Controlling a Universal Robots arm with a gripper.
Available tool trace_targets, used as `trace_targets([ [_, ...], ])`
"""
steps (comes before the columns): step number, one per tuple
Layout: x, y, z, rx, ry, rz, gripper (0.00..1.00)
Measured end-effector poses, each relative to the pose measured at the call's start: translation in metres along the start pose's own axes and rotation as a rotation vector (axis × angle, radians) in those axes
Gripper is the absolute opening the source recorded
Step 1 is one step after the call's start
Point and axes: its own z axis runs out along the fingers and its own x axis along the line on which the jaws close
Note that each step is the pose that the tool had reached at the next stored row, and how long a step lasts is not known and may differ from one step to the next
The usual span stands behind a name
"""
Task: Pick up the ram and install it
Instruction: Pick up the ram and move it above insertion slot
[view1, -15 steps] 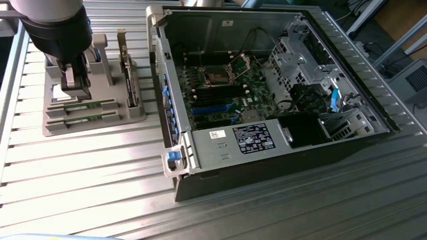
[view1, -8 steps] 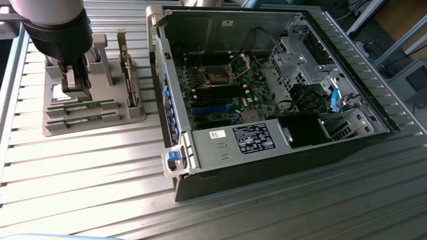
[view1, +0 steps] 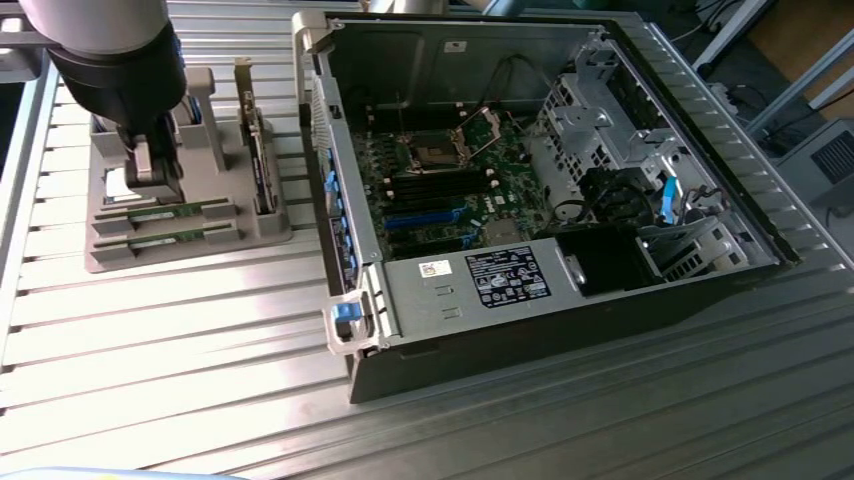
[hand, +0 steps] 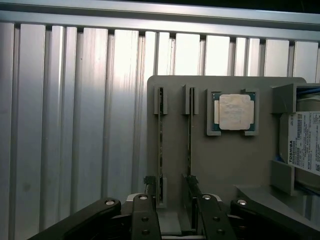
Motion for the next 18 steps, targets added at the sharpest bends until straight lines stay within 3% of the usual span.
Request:
trace_targets([
  [18,0.0007,-0.0003,0.008,0.0,0.0,0.0,0.36],
])
